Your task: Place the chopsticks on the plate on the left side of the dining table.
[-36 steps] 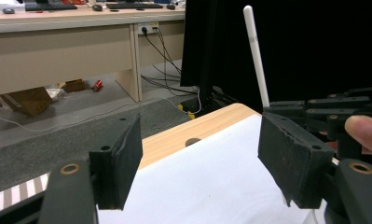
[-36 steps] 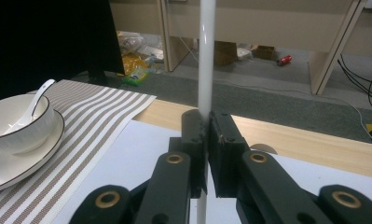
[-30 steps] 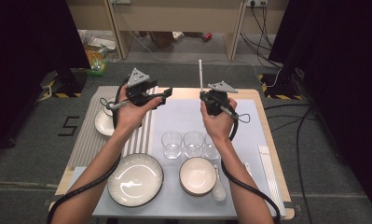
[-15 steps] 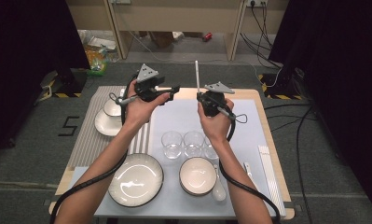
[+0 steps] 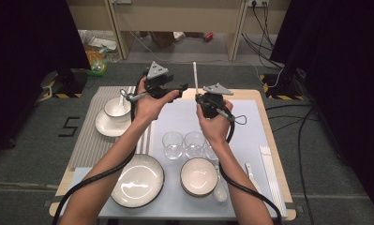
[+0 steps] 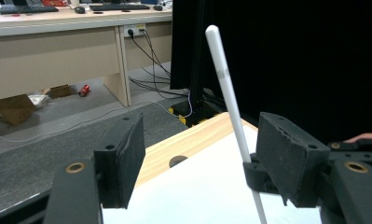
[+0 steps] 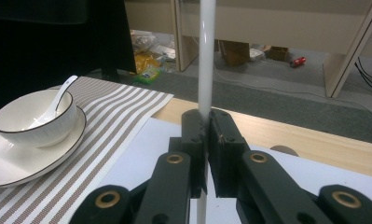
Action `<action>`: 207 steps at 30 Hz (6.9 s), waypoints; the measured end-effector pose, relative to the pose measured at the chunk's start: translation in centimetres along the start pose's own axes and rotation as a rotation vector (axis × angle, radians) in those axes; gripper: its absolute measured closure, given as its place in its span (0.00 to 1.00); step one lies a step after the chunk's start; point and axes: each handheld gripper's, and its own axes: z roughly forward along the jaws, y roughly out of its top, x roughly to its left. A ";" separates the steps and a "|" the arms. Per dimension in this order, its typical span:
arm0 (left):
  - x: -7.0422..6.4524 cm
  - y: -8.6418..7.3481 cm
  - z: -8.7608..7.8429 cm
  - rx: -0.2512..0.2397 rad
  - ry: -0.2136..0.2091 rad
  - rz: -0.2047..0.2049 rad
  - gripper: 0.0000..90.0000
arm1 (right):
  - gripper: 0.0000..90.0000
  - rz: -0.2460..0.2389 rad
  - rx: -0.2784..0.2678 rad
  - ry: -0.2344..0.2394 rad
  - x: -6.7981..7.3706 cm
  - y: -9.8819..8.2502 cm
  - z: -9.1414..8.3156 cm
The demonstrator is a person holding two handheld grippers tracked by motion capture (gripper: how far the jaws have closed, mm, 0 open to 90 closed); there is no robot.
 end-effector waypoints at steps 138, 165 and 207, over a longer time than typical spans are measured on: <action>3.9 -2.7 -13.3 -0.089 0.104 -0.004 0.93 | 0.80 0.123 0.123 -0.188 -10.0 -7.4 -7.4; 4.8 -5.0 -17.2 -0.086 0.151 -0.013 0.93 | 0.79 0.128 0.133 -0.192 -9.8 -8.9 -8.0; 8.4 -9.4 -23.3 -0.066 0.308 -0.063 0.93 | 0.78 0.150 0.127 -0.197 -9.8 -11.0 -8.8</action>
